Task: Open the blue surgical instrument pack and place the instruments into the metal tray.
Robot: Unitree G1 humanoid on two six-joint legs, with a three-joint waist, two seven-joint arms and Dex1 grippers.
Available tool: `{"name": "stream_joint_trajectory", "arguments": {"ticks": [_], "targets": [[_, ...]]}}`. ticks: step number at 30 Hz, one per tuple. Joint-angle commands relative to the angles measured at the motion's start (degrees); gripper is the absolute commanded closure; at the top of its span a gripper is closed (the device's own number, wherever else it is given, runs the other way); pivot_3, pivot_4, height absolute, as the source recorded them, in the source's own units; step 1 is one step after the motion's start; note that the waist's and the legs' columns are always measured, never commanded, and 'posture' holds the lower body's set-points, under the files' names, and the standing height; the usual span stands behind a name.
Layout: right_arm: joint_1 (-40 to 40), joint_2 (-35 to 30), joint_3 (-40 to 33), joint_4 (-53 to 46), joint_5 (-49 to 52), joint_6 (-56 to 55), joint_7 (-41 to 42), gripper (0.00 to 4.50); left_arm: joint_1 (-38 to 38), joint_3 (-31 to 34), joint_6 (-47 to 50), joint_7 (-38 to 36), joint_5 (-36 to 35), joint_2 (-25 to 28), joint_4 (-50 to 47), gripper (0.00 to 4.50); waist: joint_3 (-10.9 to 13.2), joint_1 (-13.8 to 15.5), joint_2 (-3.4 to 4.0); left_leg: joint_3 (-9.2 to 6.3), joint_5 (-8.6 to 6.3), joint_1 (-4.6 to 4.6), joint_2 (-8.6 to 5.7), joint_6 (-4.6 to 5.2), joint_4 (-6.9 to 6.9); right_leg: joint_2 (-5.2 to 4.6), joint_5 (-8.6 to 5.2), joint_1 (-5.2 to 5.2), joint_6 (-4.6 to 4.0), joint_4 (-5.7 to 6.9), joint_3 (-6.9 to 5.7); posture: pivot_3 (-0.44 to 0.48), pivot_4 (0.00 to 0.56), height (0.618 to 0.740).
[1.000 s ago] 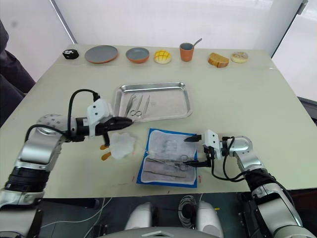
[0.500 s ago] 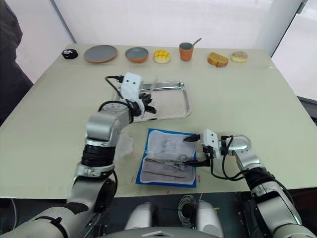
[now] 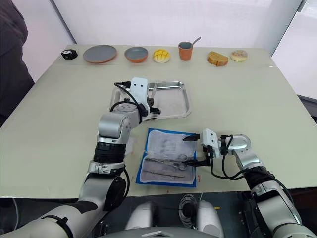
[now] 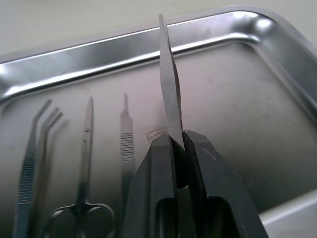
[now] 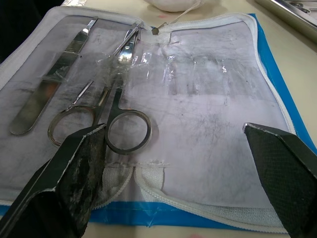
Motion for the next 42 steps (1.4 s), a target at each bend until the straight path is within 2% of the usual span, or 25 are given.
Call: {"name": "stream_joint_trajectory", "arguments": {"ticks": [1, 29, 31, 33, 34, 35, 36, 39, 42], "targets": [[3.6, -1.94, 3.13, 8.41, -8.35, 3.67, -3.56, 0.0, 0.17, 0.34, -1.57, 1.22, 0.55, 0.06, -0.14, 4.42, 0.0, 0.0, 0.0, 0.0, 0.0, 0.0, 0.0, 0.0, 0.0, 0.0, 0.0, 0.0, 0.0, 0.0, 0.0, 0.0, 0.15, 0.74], [5.53, -1.52, 3.39, 6.63, -8.16, 4.15, -3.59, 0.0, 3.57, 0.85, 0.56, 3.47, -0.04, -0.03, -1.28, 4.42, 0.0, 0.14, 0.01, -0.07, -0.01, -0.02, 0.0, -0.01, 0.0, -0.03, 0.0, -0.01, -0.03, -0.01, -0.03, 0.0, 0.15, 0.74], [5.57, -1.5, 3.39, 6.55, -8.15, 4.22, -3.63, 0.0, 3.58, 0.94, 0.75, 3.48, -0.13, -0.06, -1.52, 3.65, 0.0, 0.14, 0.01, -0.07, -0.01, -0.02, 0.0, -0.01, 0.0, -0.03, 0.0, 0.0, -0.02, -0.01, -0.03, 0.0, 0.15, 0.74], [5.59, -1.52, 3.41, 6.51, -8.16, 4.25, -3.61, 0.0, 3.61, 1.05, 1.05, 3.43, -0.26, -0.08, -1.9, 3.24, 0.0, 0.14, 0.01, -0.07, -0.01, -0.02, 0.0, -0.01, 0.0, -0.03, 0.0, -0.01, -0.03, -0.01, -0.04, 0.0, 0.15, 0.74], [5.6, -1.5, 3.41, 6.53, -8.16, 4.27, -3.62, 0.0, 3.63, 1.23, 1.21, 3.35, -0.44, -0.13, -2.4, 2.69, 0.0, 0.14, 0.01, -0.07, -0.01, -0.02, 0.0, -0.01, 0.0, -0.03, 0.0, -0.01, -0.02, -0.01, -0.04, 0.0, 0.15, 0.74], [5.59, -1.51, 3.39, 6.57, -8.15, 4.26, -3.61, 0.0, 3.61, 1.54, 1.71, 2.8, -1.11, -0.27, -3.81, 2.5, 0.0, 0.13, 0.01, -0.07, -0.01, -0.02, 0.0, -0.01, 0.0, -0.03, 0.0, -0.01, -0.02, -0.01, -0.04, 0.0, 0.15, 0.74], [5.57, -1.51, 3.39, 6.58, -8.15, 4.26, -3.61, 0.0, 3.64, 1.69, 2.06, 2.11, -1.73, -0.3, -5.21, 2.35, 0.0, 0.13, 0.01, -0.08, -0.01, -0.02, 0.0, -0.01, 0.0, -0.03, 0.0, -0.01, -0.03, -0.01, -0.04, 0.0, 0.15, 0.74], [5.56, -1.52, 3.35, 6.51, -8.11, 4.27, -3.59, 0.0, 3.89, 2.75, 3.65, -0.48, -4.57, -0.61, -9.36, 2.35, 0.02, 0.14, 0.04, -0.11, -0.01, -0.03, 0.0, -0.02, 0.0, -0.04, 0.0, -0.01, -0.03, -0.01, -0.04, 0.0, 0.15, 0.74], [5.53, -1.6, 3.25, 6.73, -8.11, 4.1, -3.53, 0.0, 5.16, 1.3, 3.83, -6.9, -8.91, 1.27, -15.23, 2.35, 0.03, 0.11, 0.05, -0.11, -0.13, -0.03, 0.01, -0.23, 0.0, -0.04, 0.0, -0.01, -0.03, -0.01, -0.04, 0.0, 0.15, 0.74]]}}
